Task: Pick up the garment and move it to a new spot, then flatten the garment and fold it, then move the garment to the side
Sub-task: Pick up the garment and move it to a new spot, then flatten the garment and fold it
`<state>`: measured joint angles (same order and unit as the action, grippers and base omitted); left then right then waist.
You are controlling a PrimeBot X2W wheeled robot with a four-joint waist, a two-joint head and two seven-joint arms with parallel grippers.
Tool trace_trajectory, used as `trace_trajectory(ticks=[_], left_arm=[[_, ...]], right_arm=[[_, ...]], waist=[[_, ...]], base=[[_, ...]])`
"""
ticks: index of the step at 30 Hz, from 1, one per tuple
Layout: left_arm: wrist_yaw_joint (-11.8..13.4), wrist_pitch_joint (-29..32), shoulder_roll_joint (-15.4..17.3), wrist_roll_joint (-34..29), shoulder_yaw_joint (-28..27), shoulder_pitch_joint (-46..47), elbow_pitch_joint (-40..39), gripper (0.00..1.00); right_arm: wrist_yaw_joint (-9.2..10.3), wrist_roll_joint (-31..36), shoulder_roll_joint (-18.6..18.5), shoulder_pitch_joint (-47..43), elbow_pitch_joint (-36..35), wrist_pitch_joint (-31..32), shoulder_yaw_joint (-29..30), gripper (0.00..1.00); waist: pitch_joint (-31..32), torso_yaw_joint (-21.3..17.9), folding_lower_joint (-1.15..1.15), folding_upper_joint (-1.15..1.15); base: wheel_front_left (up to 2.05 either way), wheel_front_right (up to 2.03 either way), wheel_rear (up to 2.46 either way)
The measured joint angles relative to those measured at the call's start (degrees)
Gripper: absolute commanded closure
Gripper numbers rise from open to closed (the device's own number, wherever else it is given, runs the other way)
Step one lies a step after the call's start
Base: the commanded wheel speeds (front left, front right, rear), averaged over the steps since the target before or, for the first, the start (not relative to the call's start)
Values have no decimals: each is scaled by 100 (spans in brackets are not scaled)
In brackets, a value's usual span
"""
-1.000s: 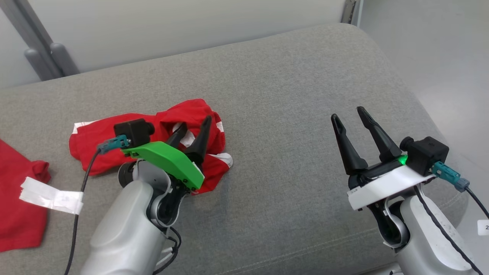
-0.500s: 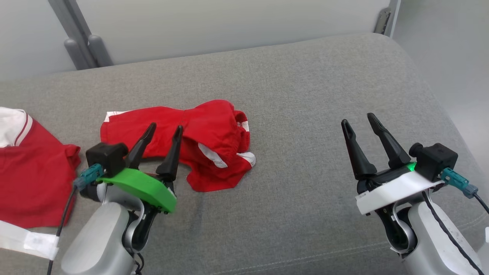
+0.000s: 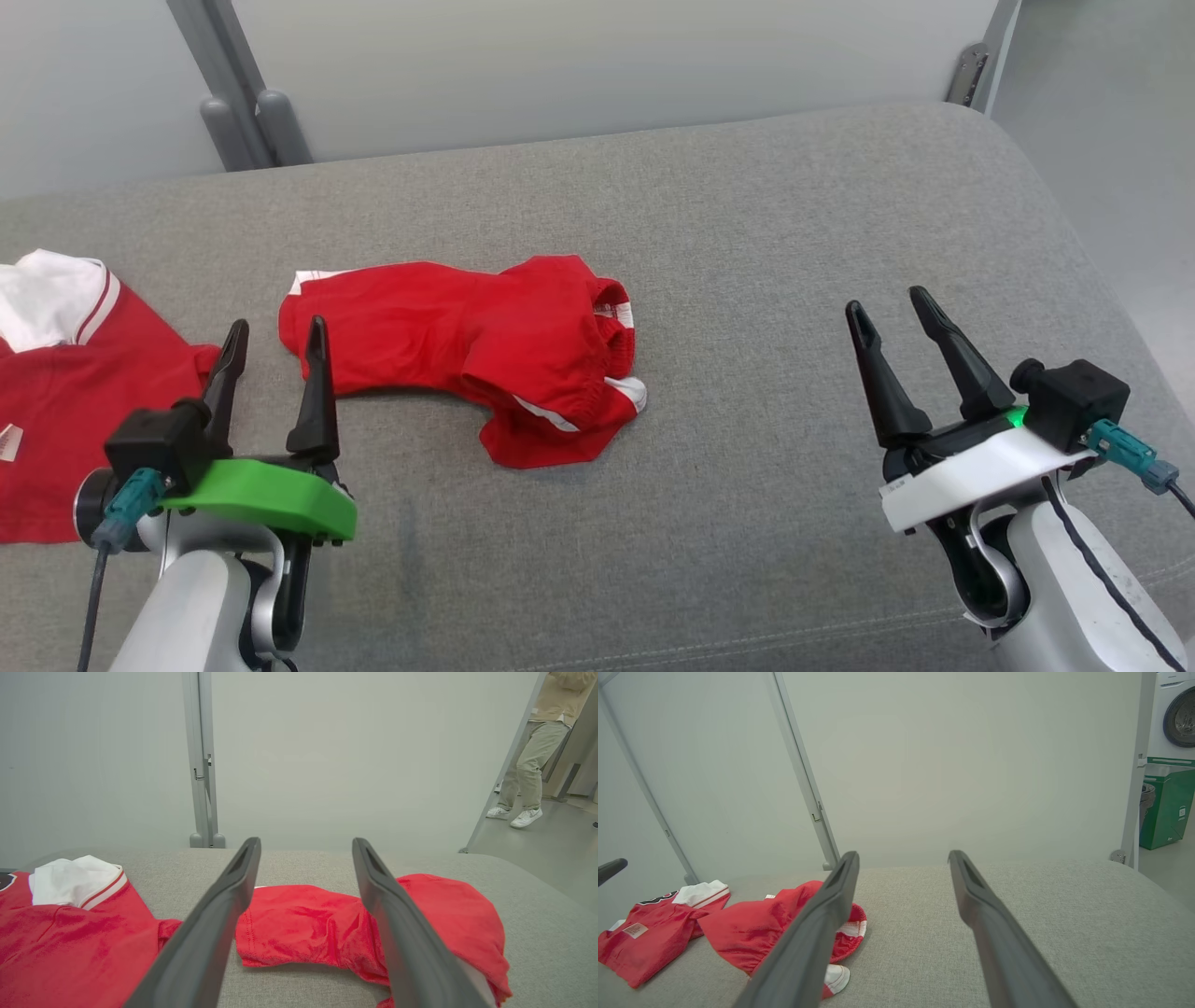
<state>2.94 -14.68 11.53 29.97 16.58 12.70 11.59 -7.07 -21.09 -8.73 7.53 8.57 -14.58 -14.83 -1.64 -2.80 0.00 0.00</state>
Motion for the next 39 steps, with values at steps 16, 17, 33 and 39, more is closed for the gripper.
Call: trace_trajectory(ticks=[16, 17, 33, 39], left_arm=[[213, 0, -331, -1059, -409, -1027, -667, 0], [213, 0, -363, -1069, -416, -1045, -688, 0], [105, 0, -661, -1295, -510, -1243, -925, 0], [-8, 0, -714, -1310, -485, -1241, -944, 0]], right_arm=[[0, 0, 12, -108, 7, 0, -53, 0], [0, 0, 11, -108, 7, 0, -55, 0], [0, -570, 146, -111, 512, 7, -1272, 0], [0, -904, 145, -5, 958, 263, -1706, 0]], waist=[[-18, 55, 0, 0], [-19, 59, 0, 0], [-87, 285, 0, 0], [-178, 560, 0, 0]], base=[[0, 0, 0], [0, 0, 0], [0, 0, 0], [0, 0, 0]])
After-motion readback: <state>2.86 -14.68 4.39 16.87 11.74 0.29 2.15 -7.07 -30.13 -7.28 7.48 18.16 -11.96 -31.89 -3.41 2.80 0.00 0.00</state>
